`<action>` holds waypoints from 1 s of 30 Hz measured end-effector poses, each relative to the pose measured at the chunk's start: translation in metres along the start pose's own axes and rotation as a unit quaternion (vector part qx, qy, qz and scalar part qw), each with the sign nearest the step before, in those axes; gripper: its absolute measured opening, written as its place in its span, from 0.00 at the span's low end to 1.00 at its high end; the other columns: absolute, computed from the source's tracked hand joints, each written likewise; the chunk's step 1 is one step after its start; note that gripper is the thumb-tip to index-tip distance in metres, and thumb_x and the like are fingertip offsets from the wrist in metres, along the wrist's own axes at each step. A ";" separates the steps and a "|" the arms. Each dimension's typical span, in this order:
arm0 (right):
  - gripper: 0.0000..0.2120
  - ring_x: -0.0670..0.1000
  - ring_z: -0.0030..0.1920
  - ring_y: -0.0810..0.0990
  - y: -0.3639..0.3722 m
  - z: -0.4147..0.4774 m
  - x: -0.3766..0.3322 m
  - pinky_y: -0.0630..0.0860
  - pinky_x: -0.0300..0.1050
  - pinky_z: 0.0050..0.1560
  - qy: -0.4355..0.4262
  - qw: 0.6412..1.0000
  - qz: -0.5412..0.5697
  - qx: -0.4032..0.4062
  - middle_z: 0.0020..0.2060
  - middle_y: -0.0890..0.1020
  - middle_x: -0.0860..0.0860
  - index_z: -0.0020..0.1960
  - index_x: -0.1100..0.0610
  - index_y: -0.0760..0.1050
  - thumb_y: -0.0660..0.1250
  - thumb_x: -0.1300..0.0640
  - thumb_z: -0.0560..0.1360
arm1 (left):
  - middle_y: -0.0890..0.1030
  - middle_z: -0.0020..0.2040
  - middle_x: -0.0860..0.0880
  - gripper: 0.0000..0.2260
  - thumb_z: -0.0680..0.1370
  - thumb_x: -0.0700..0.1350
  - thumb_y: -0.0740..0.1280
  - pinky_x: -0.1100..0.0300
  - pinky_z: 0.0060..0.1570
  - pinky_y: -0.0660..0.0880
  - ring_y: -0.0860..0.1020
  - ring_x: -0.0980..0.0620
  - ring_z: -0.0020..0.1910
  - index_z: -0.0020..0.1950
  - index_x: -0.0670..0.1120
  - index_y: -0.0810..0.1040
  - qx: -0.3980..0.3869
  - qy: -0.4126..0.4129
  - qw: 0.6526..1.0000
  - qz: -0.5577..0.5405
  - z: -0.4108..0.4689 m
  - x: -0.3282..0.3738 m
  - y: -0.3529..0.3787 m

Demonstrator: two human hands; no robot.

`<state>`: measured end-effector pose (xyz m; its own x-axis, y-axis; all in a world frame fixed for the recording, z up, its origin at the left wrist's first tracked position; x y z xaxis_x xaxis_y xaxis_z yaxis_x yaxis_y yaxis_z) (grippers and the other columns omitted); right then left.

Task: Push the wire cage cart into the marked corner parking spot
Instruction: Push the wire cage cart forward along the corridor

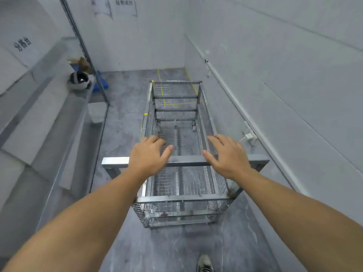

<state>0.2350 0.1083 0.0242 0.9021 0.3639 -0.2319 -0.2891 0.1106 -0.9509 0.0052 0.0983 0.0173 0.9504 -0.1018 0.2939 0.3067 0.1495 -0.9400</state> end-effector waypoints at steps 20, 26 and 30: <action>0.26 0.48 0.46 0.72 0.037 0.007 0.018 0.64 0.51 0.48 -0.009 0.992 -0.126 -0.013 0.44 0.76 0.42 0.53 0.45 0.72 0.47 0.28 0.76 | 0.70 0.34 0.56 0.24 0.76 0.71 0.47 0.54 0.38 0.71 0.73 0.51 0.33 0.40 0.53 0.64 0.012 0.138 0.983 0.122 0.003 0.004 0.025; 0.26 0.49 0.44 0.72 0.036 0.038 0.029 0.63 0.50 0.46 -0.023 0.992 -0.122 0.003 0.41 0.74 0.43 0.49 0.45 0.72 0.46 0.28 0.75 | 0.75 0.35 0.55 0.27 0.76 0.72 0.48 0.56 0.36 0.67 0.74 0.52 0.34 0.42 0.52 0.71 0.018 0.130 0.983 0.129 0.035 0.001 0.031; 0.26 0.49 0.45 0.72 0.038 0.065 0.043 0.60 0.49 0.46 -0.030 0.993 -0.116 -0.001 0.42 0.75 0.43 0.49 0.45 0.72 0.46 0.27 0.75 | 0.74 0.33 0.56 0.26 0.76 0.72 0.50 0.57 0.35 0.65 0.72 0.52 0.32 0.40 0.52 0.70 0.032 0.127 0.984 0.124 0.062 0.005 0.033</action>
<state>0.2424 0.1881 -0.0092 0.9237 0.3831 0.0056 -0.0754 0.1960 -0.9777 0.0232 0.1634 -0.0014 0.9551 -0.2963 -0.0037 0.0774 0.2614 -0.9621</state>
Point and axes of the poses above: each hand's wrist, its own z-axis towards the middle knuckle, its own y-axis out of the palm, x = y × z, the point moved 10 cm from there along z, towards the middle knuckle
